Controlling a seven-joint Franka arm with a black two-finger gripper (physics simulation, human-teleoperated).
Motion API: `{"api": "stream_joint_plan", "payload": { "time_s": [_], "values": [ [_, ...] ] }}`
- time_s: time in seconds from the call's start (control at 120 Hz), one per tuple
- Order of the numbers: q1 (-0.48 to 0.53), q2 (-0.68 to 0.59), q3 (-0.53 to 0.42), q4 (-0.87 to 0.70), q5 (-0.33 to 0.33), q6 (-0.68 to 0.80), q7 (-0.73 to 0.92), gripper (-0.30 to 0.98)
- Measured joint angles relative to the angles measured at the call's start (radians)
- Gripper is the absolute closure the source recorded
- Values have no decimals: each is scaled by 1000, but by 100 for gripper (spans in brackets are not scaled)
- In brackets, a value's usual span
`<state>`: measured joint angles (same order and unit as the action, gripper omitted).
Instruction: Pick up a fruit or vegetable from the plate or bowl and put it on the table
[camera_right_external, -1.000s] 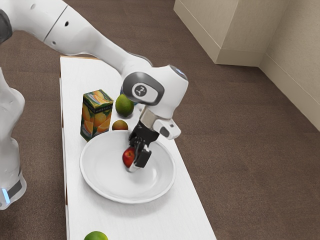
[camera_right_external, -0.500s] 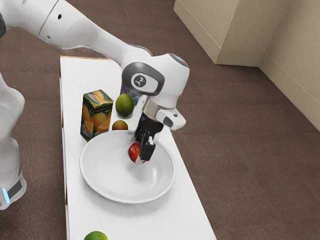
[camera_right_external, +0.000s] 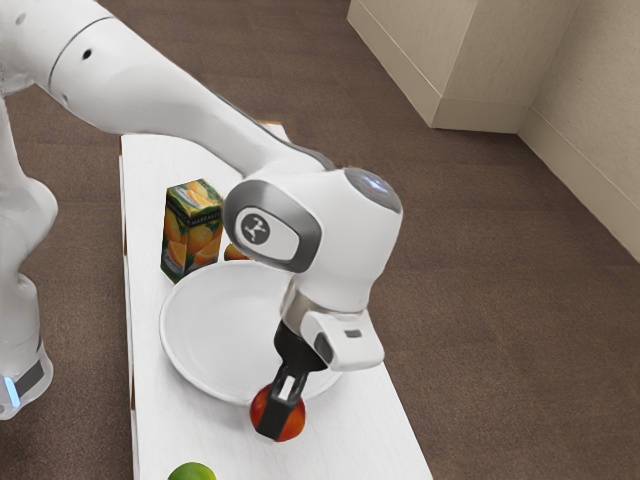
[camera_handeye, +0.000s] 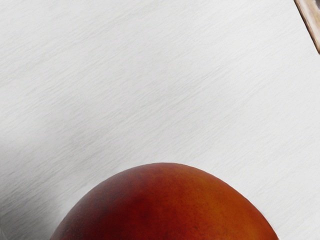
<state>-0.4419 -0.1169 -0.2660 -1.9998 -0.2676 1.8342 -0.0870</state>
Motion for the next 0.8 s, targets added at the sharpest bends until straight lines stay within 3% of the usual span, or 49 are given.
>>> {"api": "stream_joint_plan", "payload": {
  "time_s": [0.433,0.642,0.8],
  "values": [
    [-44,150,-7,111,71,92,5,31],
    [-19,168,-4,111,73,139,11,11],
    [-3,176,-5,113,77,163,16,4]
  ]
}}
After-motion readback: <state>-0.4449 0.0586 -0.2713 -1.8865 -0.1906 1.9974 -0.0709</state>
